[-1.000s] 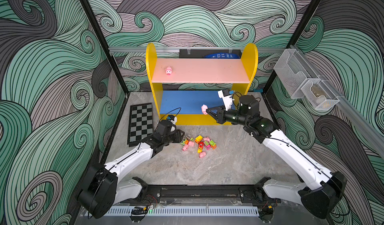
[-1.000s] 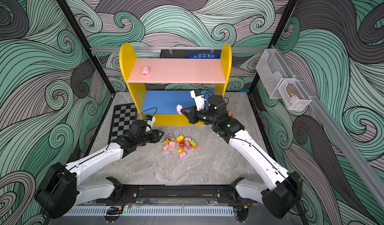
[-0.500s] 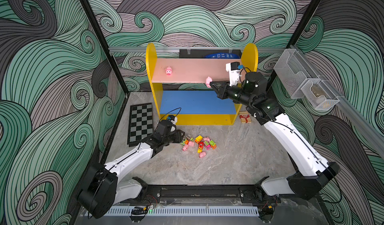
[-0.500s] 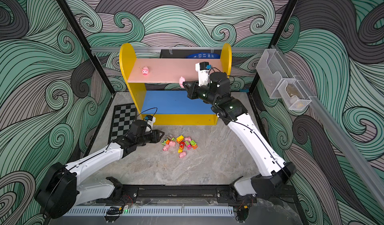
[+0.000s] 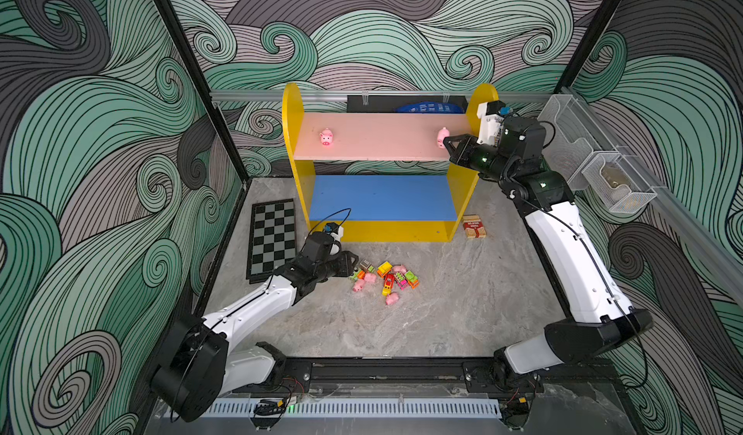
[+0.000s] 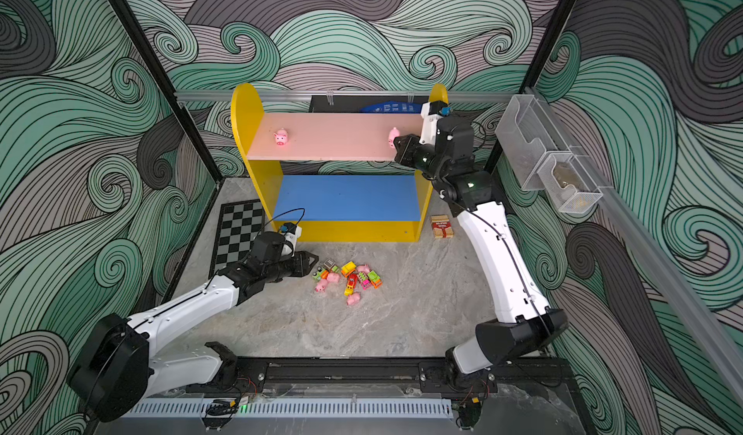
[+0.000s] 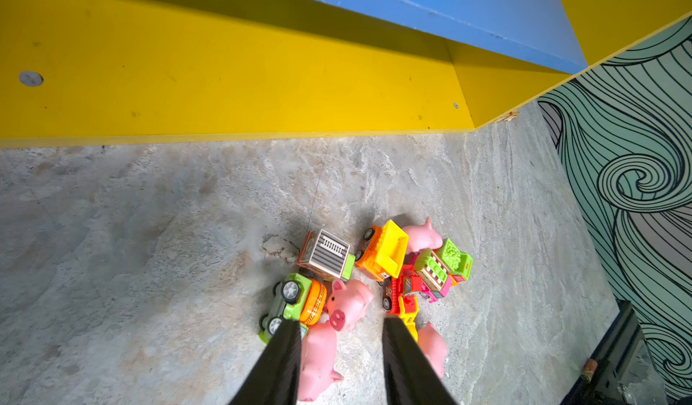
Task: Organize plastic toys on shelves
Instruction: Place the plastic toy on the shelf.
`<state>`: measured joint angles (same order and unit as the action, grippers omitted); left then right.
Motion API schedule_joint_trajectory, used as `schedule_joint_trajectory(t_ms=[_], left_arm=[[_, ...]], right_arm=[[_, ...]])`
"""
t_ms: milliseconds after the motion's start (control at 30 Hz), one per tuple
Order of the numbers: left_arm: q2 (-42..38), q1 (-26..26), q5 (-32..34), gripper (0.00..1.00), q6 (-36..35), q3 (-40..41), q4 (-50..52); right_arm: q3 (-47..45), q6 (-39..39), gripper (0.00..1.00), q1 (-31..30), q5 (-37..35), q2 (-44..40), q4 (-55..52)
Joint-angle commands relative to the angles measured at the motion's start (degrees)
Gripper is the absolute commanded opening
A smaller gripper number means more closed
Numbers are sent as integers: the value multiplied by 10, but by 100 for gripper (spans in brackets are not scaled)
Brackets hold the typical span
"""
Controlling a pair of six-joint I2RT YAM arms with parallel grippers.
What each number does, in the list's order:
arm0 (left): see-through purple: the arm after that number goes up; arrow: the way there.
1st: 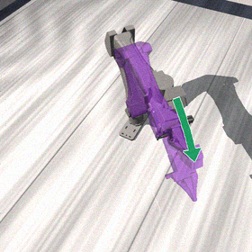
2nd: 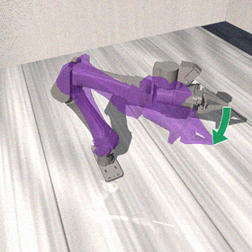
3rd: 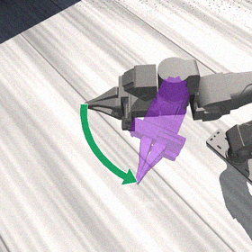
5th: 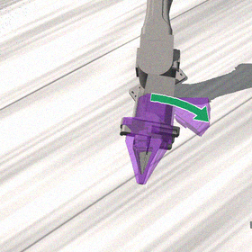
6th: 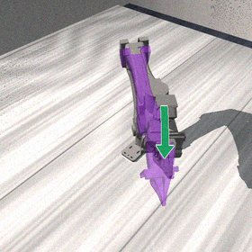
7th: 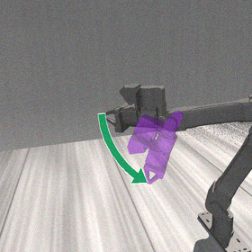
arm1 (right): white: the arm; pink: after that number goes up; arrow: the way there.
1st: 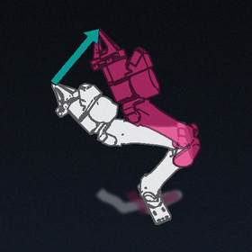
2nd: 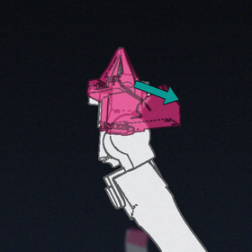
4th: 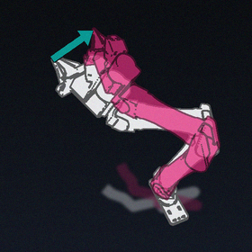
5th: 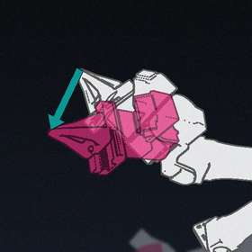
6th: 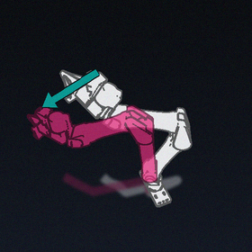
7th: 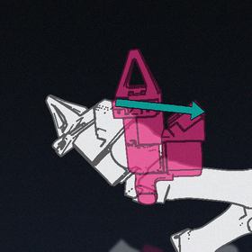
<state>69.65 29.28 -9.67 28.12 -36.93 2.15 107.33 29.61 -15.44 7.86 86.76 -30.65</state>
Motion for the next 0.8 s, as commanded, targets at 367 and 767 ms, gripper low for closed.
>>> schedule_joint_trajectory(t_ms=[367,767], left_arm=[[13,-5,-9,41,4,-6,-3],[22,-5,-12,41,5,-8,-7]], right_arm=[[53,-4,0,23,-29,32,-70],[46,-6,11,36,-35,35,-71]])
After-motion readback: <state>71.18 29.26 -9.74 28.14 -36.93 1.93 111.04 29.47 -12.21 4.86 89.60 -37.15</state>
